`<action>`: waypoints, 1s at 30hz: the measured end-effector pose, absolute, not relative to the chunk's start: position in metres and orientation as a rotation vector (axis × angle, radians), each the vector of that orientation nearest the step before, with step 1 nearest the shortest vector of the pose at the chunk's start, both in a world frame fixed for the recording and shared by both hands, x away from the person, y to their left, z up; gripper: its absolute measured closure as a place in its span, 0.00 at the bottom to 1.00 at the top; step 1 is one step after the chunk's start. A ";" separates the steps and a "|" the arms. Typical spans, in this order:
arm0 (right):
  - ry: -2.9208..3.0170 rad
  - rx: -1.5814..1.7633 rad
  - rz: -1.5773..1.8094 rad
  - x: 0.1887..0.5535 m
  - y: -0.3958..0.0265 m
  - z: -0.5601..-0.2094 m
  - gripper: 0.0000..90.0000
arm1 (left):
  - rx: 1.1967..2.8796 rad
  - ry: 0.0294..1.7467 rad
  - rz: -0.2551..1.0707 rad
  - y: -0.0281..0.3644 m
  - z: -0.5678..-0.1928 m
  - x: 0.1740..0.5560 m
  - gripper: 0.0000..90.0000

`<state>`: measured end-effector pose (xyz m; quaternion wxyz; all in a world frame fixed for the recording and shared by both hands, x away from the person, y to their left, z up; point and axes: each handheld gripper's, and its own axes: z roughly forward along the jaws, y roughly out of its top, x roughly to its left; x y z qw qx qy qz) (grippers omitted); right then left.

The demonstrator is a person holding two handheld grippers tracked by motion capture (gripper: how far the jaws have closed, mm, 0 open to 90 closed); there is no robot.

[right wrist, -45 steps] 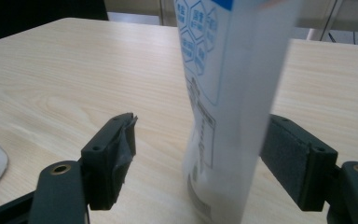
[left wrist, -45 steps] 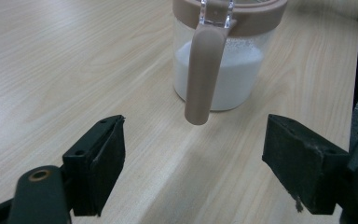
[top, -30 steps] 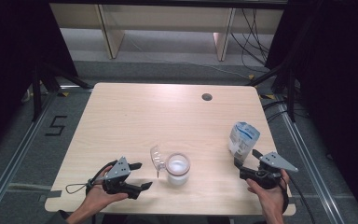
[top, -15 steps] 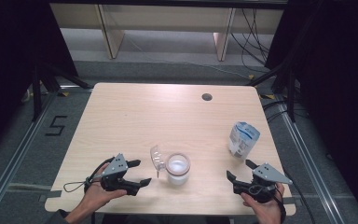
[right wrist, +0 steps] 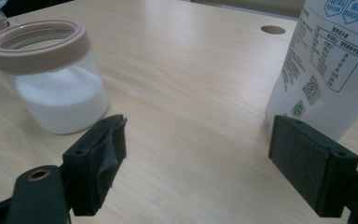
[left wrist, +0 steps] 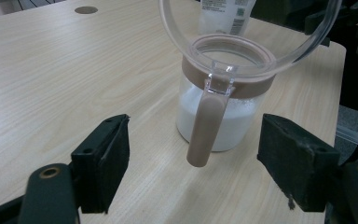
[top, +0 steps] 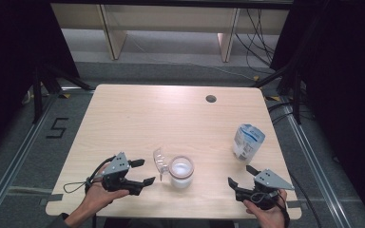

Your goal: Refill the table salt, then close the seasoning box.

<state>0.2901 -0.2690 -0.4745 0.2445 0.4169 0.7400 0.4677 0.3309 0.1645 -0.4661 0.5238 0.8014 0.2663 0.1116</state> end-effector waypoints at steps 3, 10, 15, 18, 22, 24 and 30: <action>2.023 1.133 1.282 0.290 -0.269 -0.475 0.23 | 1.922 0.641 0.272 0.162 -0.464 0.330 0.29; 2.031 1.148 1.275 0.287 -0.269 -0.474 0.24 | 1.914 0.635 0.276 0.161 -0.460 0.330 0.33; 2.031 1.123 1.268 0.288 -0.269 -0.475 0.24 | 1.902 0.626 0.279 0.160 -0.457 0.329 0.32; 2.035 1.124 1.266 0.288 -0.269 -0.475 0.25 | 1.905 0.637 0.286 0.160 -0.455 0.328 0.32; 2.038 1.115 1.276 0.289 -0.268 -0.475 0.25 | 1.894 0.646 0.274 0.161 -0.454 0.328 0.32; 2.040 1.123 1.271 0.288 -0.267 -0.475 0.25 | 1.887 0.645 0.272 0.162 -0.453 0.328 0.32; 2.054 1.096 1.281 0.290 -0.266 -0.475 0.25 | 1.886 0.622 0.267 0.162 -0.448 0.327 0.41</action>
